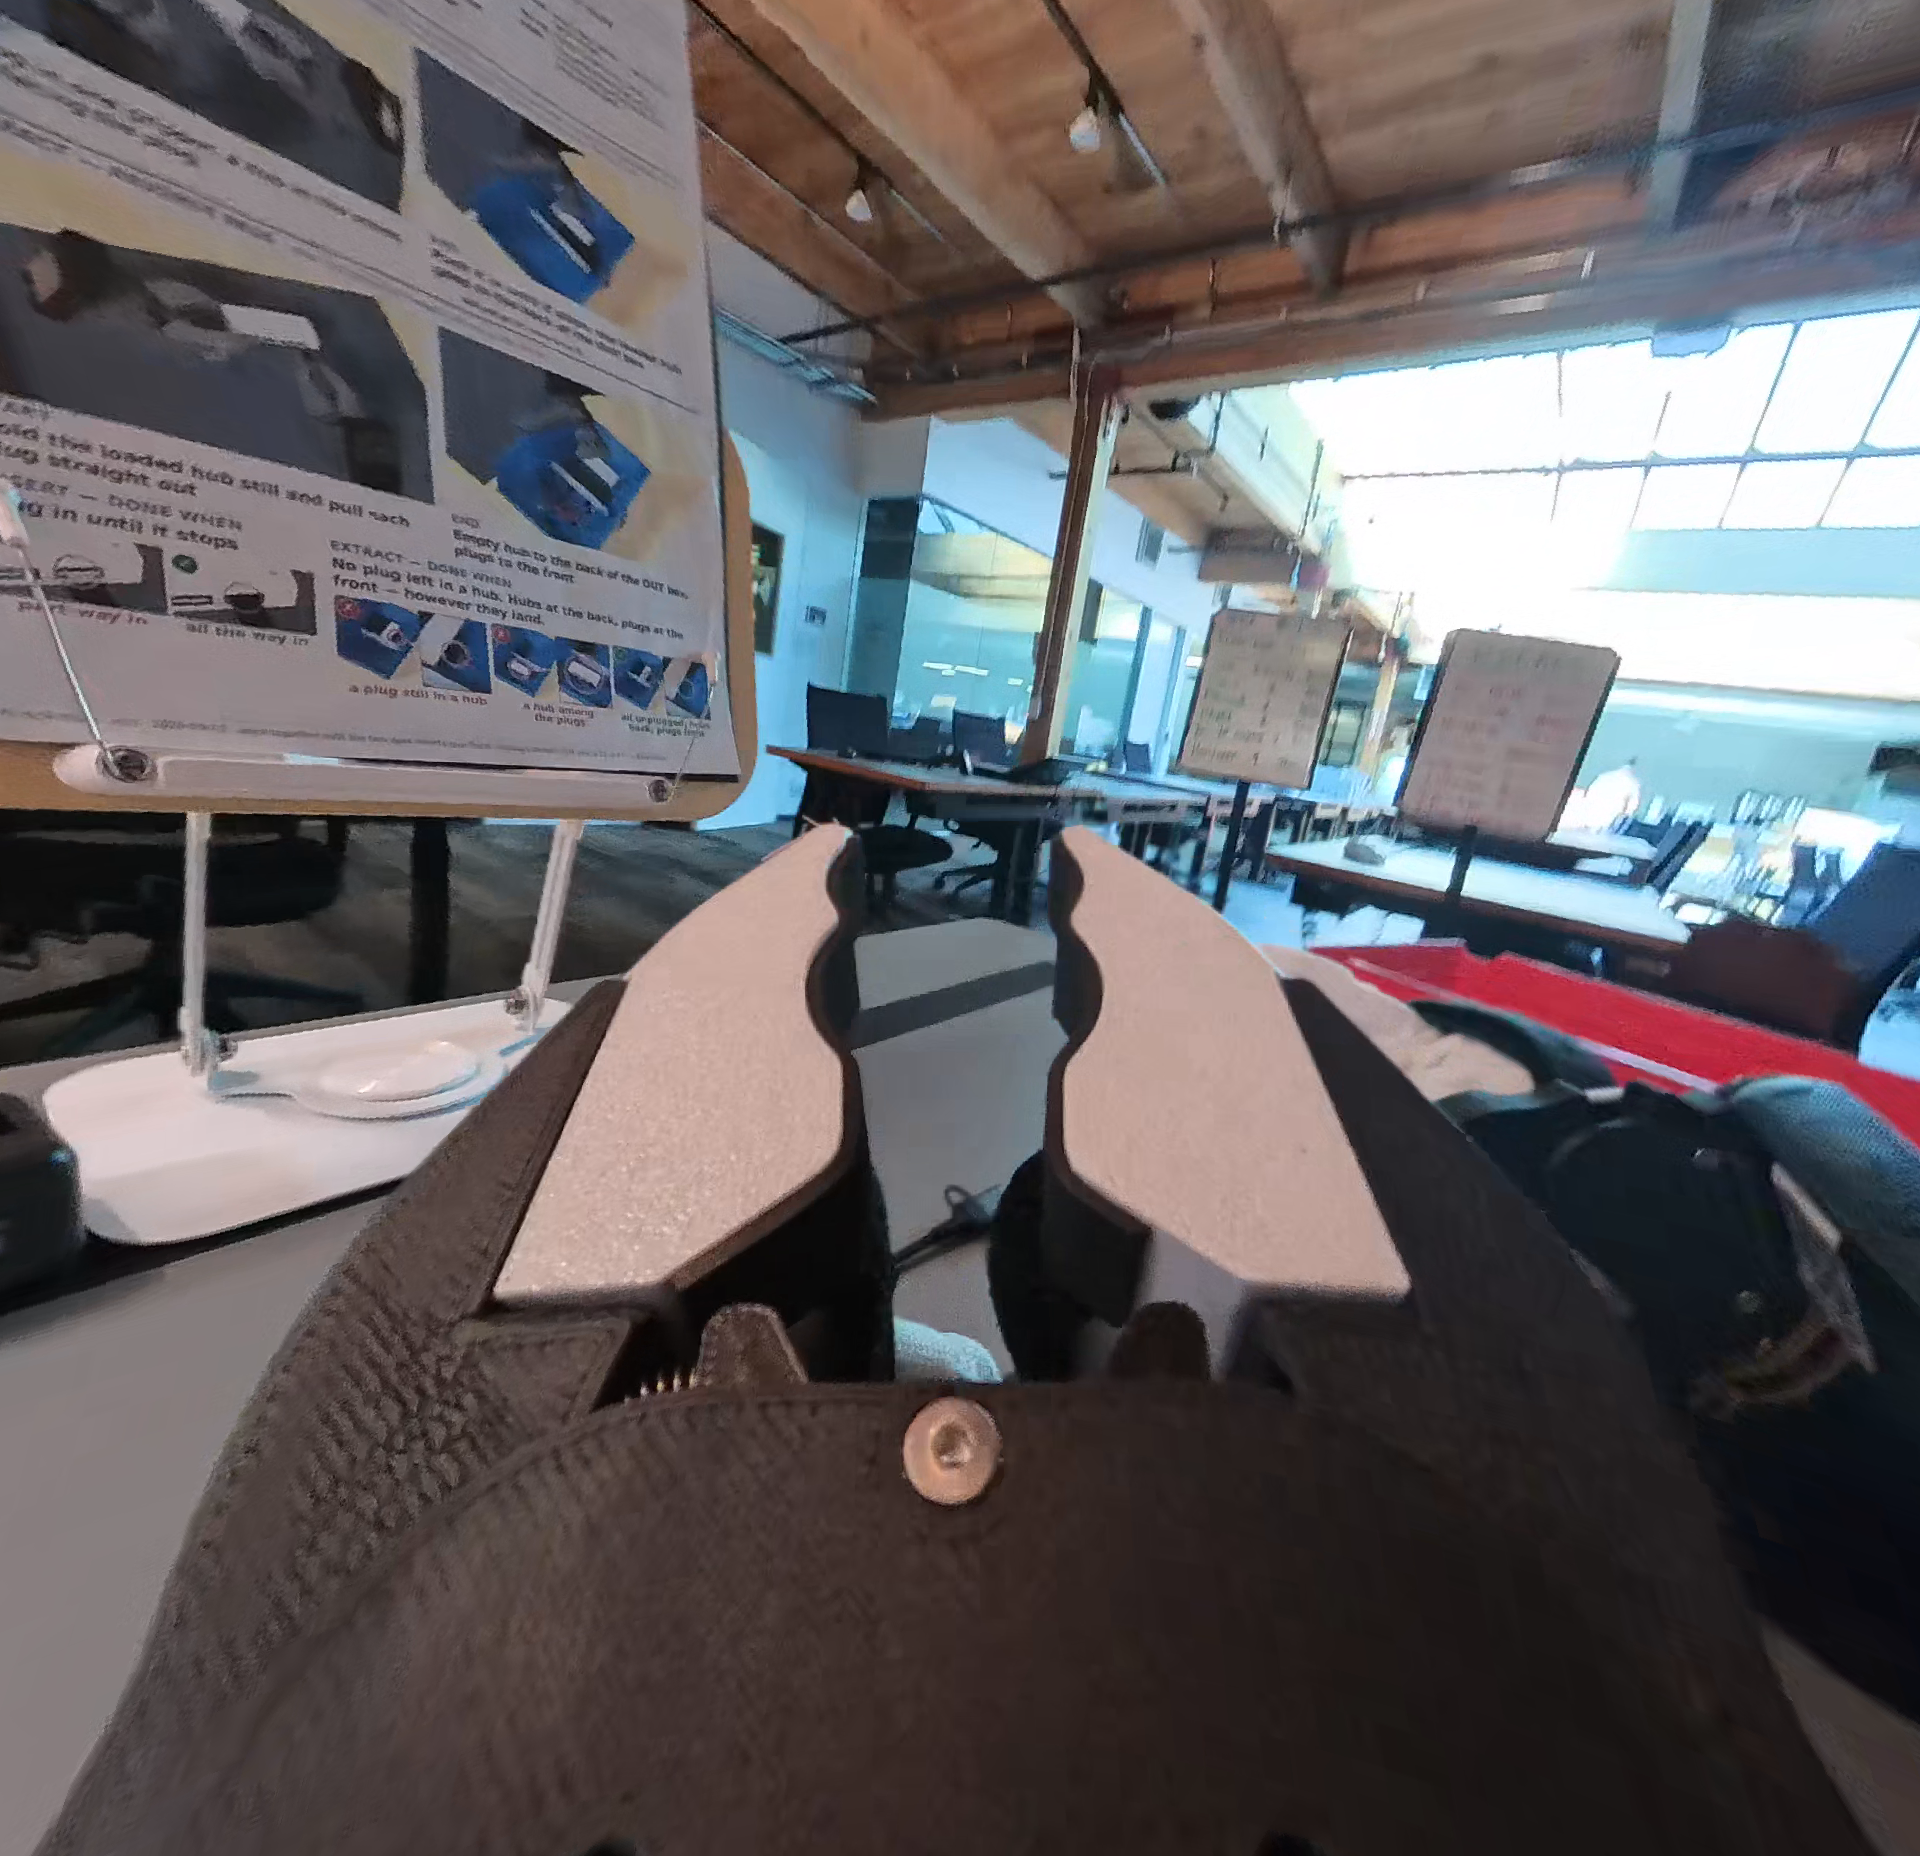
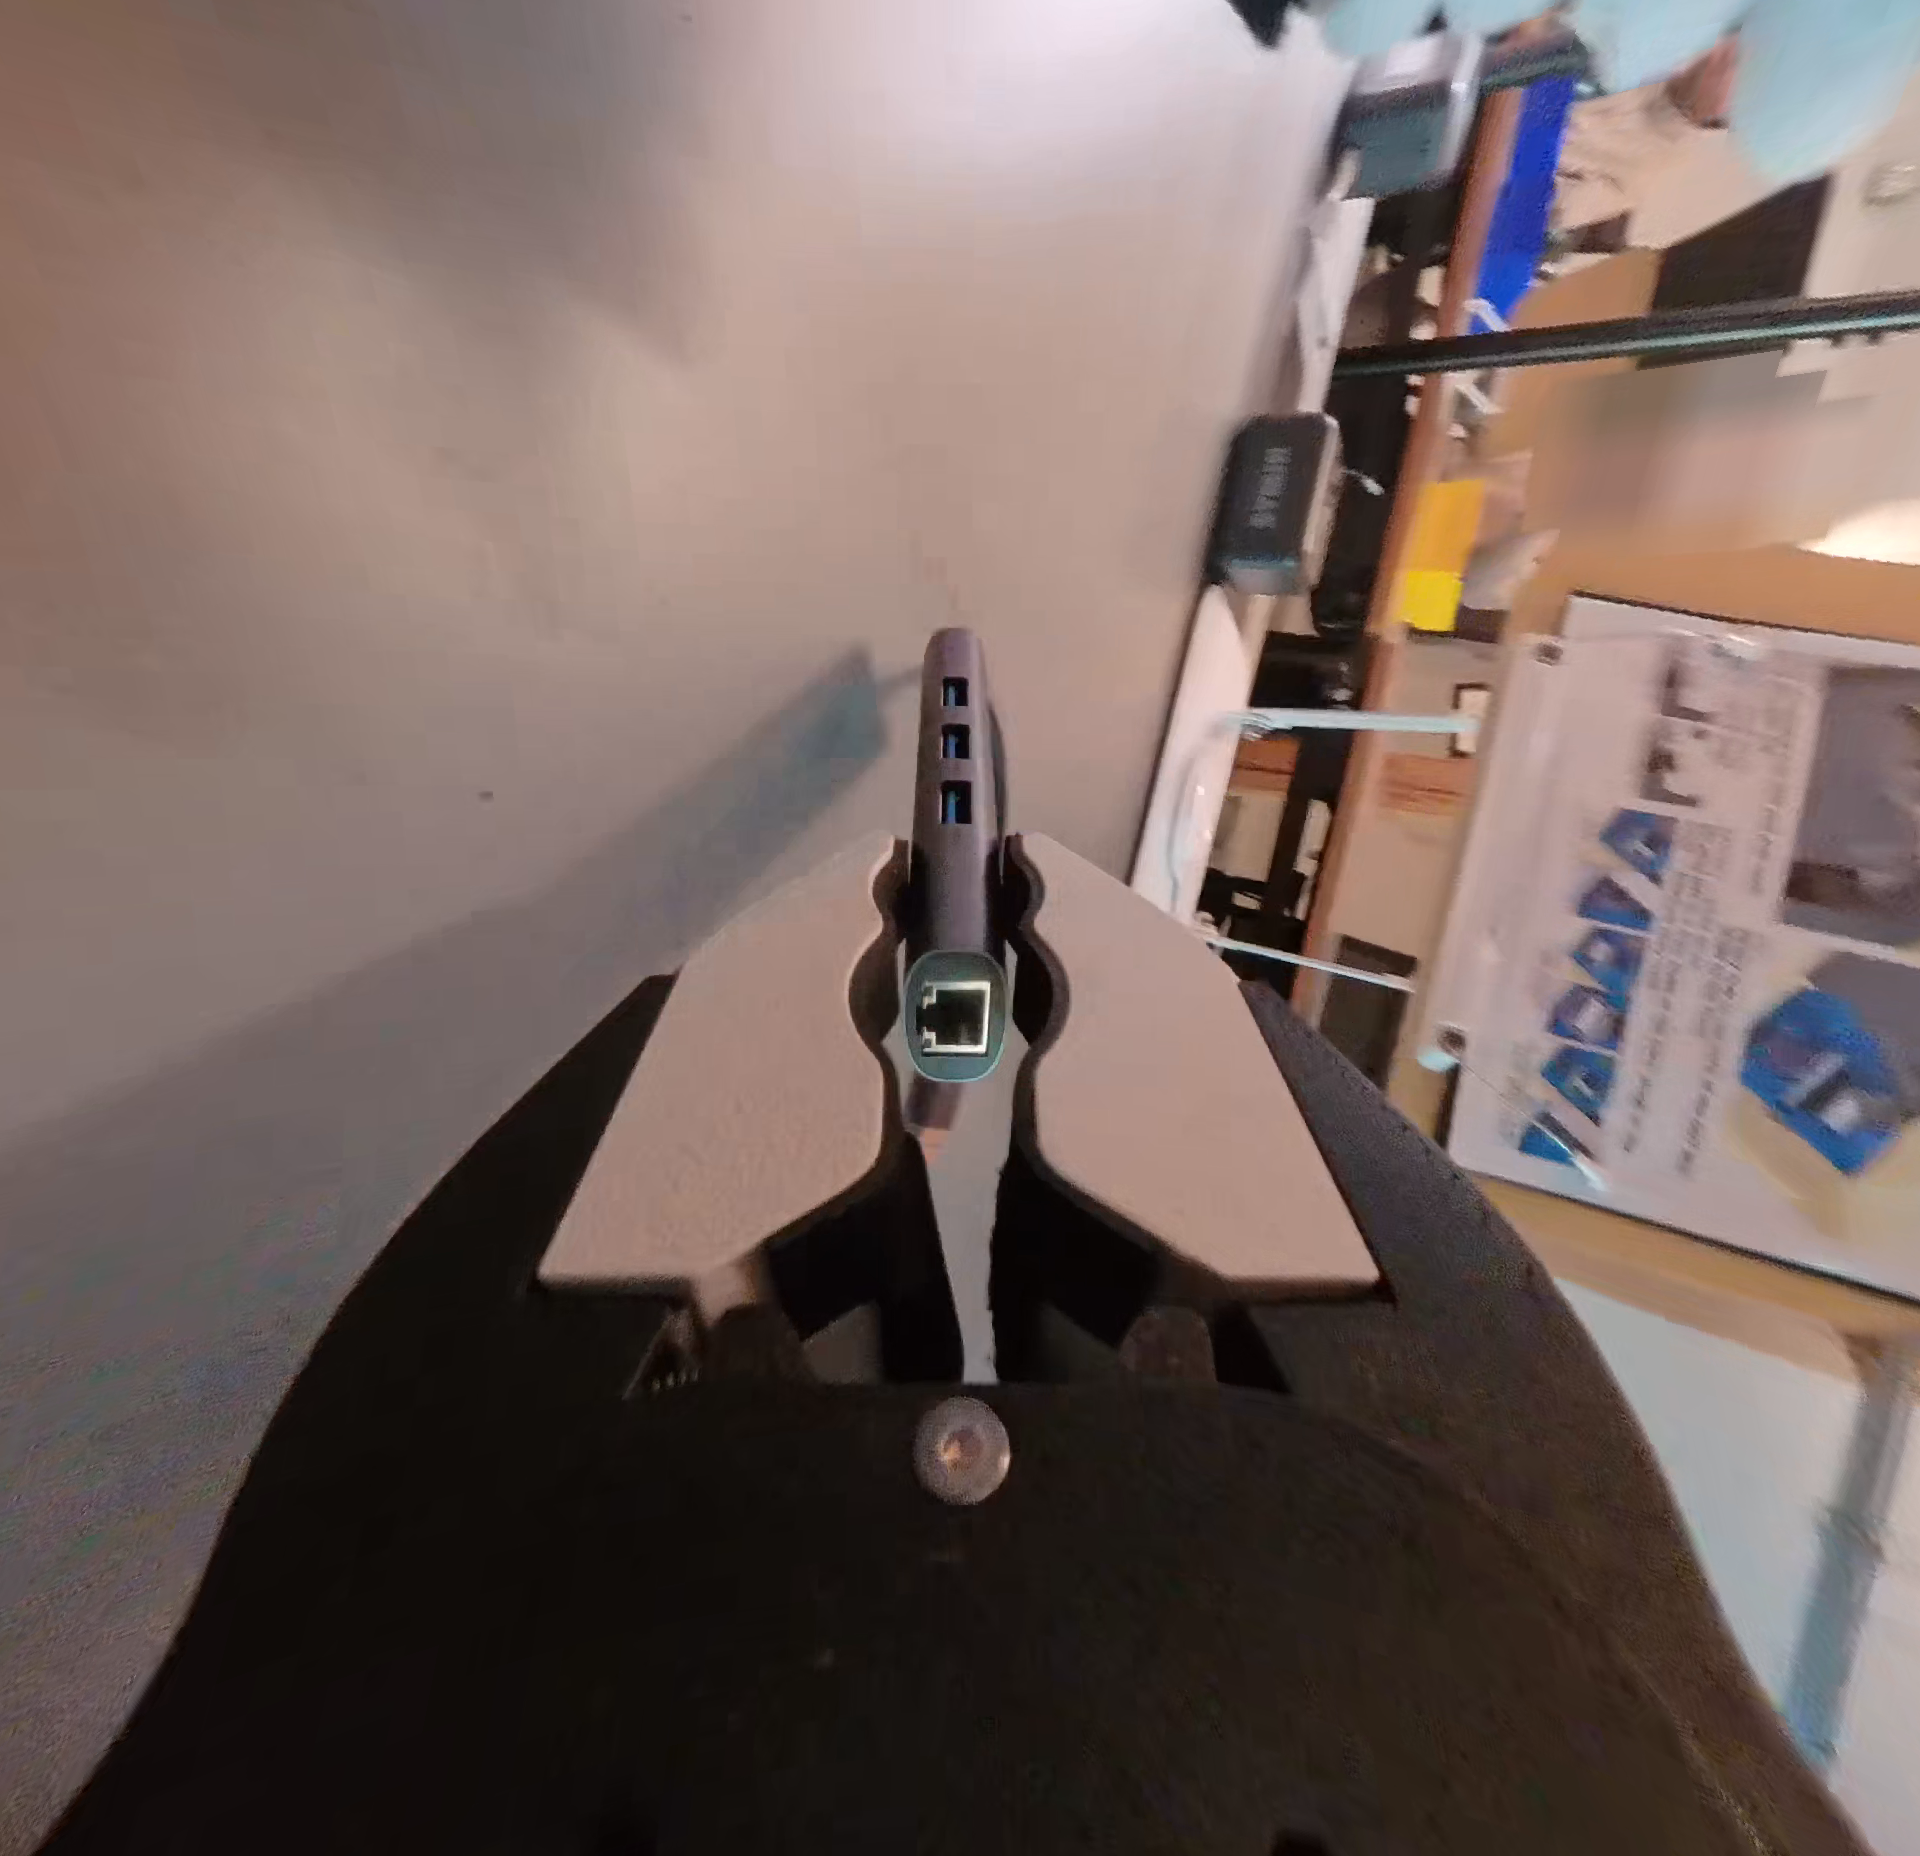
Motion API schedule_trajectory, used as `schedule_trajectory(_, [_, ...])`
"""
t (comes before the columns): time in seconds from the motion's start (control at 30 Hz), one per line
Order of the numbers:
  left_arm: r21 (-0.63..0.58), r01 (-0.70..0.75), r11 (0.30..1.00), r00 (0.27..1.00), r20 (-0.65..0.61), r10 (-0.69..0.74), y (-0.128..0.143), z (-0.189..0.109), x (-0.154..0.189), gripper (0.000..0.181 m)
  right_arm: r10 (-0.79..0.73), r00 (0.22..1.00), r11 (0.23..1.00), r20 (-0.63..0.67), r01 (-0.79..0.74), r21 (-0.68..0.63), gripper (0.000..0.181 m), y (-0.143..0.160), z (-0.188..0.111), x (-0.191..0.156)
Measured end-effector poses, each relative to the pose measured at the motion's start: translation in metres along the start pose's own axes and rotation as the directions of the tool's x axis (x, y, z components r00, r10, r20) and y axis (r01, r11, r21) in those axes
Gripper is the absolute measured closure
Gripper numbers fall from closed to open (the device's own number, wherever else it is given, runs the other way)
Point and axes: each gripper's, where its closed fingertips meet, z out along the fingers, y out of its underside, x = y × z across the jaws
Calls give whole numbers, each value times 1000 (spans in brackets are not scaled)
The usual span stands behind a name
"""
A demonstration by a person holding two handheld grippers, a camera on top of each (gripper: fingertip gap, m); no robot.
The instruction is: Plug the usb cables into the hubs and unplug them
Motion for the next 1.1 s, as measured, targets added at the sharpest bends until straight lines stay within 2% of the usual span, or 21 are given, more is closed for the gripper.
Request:
schedule_trajectory(0.13, [-60,-126,990,992,-22,125,13,6,12,147,42,997,997,72,-47,68,163,-9,-4,-10])
schedule_trajectory(0.2, [-78,-145,986,989,-28,143,17,8,14,147,60,992,993,111,-71,94,161,-11,-7,-14])
schedule_trajectory(0.27, [-87,-152,985,988,-32,149,20,8,15,147,96,974,988,204,-118,99,154,-12,-8,-28])
schedule_trajectory(0.37, [-90,-164,982,986,-23,163,20,8,12,147,147,957,978,249,-179,110,152,-12,-10,-32])
schedule_trajectory(0.6, [-104,-160,982,987,-28,158,24,9,13,146,318,839,916,441,-392,85,140,-11,-15,-54])
schedule_trajectory(0.63, [-107,-170,980,985,-32,168,24,9,14,146,348,803,898,483,-433,74,146,-13,-16,-58])
schedule_trajectory(0.67, [-112,-184,977,983,-35,181,24,10,16,146,377,769,869,516,-487,91,138,-19,-17,-59])
schedule_trajectory(0.7, [-116,-200,973,980,-37,197,25,10,17,146,415,738,825,532,-552,123,114,-27,-18,-55])
schedule_trajectory(0.73, [-118,-215,969,977,-38,212,24,10,18,146,467,711,762,526,-626,169,80,-35,-18,-43])
schedule_trajectory(0.77, [-118,-227,967,974,-39,224,24,11,19,146,519,683,685,514,-692,228,60,-42,-19,-28])
schedule_trajectory(0.83, [-110,-245,963,969,-47,242,21,11,24,145,611,637,520,470,-771,368,47,-50,-26,9])
schedule_trajectory(0.9, [-102,-269,958,963,-61,264,15,12,30,145,689,613,387,386,-762,520,42,-49,-37,44])
schedule_trajectory(0.93, [-99,-287,953,957,-70,281,10,12,35,145,713,609,354,347,-740,572,42,-46,-43,55])
schedule_trajectory(1.0, [-87,-341,936,938,-91,333,-3,11,46,145,755,595,334,274,-709,621,43,-37,-49,70])
schedule_trajectory(1.1, [24,-392,920,915,-93,393,-45,1,68,146,797,574,340,189,-685,645,43,-23,-52,81])
